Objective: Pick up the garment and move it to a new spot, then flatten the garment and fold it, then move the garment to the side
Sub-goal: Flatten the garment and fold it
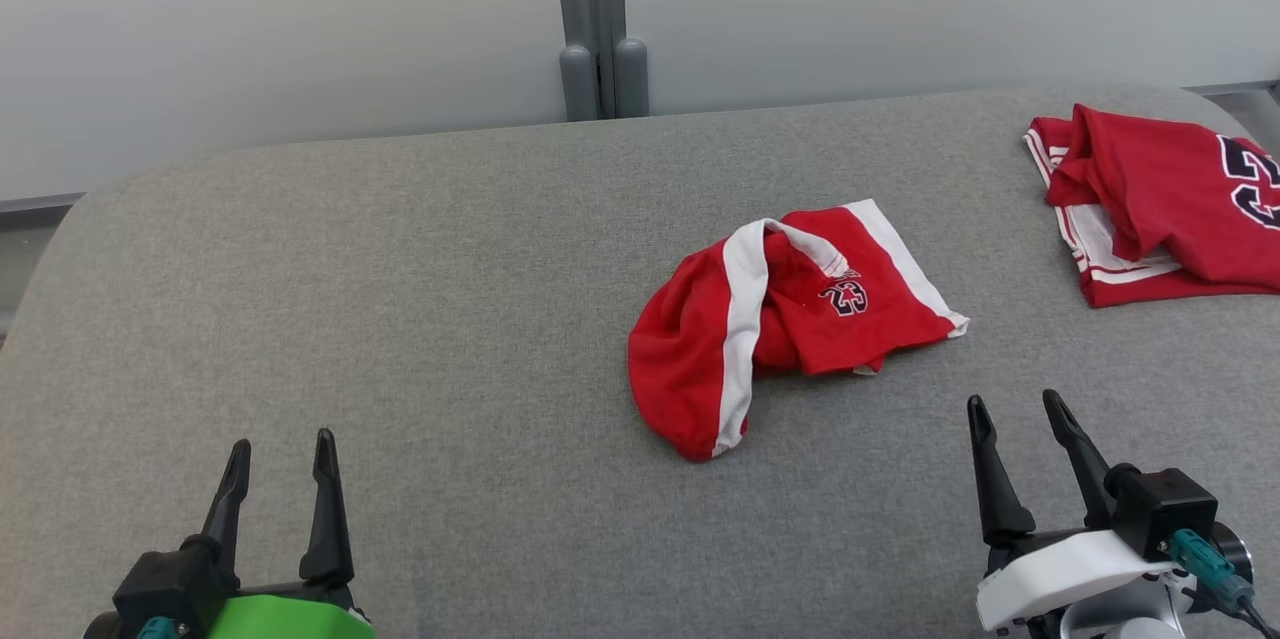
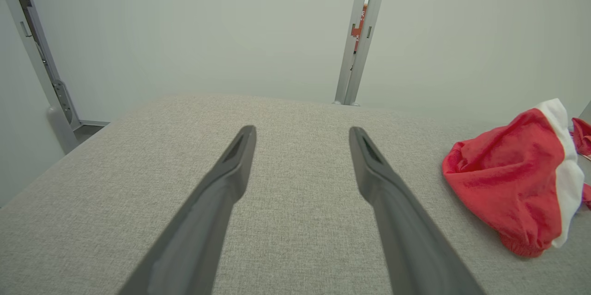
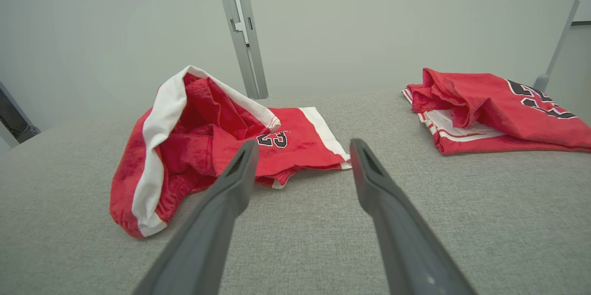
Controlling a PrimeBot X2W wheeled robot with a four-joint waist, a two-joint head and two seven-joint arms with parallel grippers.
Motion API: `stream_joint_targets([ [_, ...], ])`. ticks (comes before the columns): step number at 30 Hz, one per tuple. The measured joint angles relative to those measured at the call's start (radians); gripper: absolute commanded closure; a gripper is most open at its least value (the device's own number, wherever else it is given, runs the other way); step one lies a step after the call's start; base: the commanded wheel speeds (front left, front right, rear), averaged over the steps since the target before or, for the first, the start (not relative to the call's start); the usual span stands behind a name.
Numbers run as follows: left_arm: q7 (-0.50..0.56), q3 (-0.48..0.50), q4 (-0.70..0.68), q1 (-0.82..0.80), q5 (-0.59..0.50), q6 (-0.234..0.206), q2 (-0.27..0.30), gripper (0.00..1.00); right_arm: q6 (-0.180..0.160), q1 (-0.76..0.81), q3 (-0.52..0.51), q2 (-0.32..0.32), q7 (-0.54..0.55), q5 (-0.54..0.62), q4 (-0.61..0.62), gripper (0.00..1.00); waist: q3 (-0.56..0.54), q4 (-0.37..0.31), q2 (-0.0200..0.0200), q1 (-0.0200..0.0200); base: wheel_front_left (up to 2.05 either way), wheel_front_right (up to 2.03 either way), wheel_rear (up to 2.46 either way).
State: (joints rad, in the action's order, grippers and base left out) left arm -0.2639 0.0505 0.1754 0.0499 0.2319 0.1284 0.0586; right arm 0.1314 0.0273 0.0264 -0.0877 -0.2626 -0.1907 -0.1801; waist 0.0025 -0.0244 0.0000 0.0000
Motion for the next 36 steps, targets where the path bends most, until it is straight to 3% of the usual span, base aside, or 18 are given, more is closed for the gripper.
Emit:
stream_joint_targets([
  [13, 0.0, -0.005, 0.003, -0.001, 0.0, 0.0, -0.002, 0.0, 0.0, 0.0, 0.018, 0.0, 0.0, 0.0, -0.006, 0.0, 0.001, 0.008, 0.0, 0.0, 0.0, 0.0, 0.0],
  [21, 0.0, -0.029, 0.005, -0.016, 0.0, 0.0, -0.002, 0.0, 0.0, -0.053, 0.123, -0.003, 0.0, -0.012, -0.034, 0.0, 0.01, 0.035, 0.0, 0.0, 0.0, 0.0, 0.0],
  [36, 0.0, -0.083, 0.023, -0.064, 0.003, 0.0, -0.002, 0.0, 0.0, -0.258, 0.31, -0.023, 0.0, -0.054, -0.327, 0.0, 0.061, 0.156, 0.0, 0.0, 0.0, 0.0, 0.0],
])
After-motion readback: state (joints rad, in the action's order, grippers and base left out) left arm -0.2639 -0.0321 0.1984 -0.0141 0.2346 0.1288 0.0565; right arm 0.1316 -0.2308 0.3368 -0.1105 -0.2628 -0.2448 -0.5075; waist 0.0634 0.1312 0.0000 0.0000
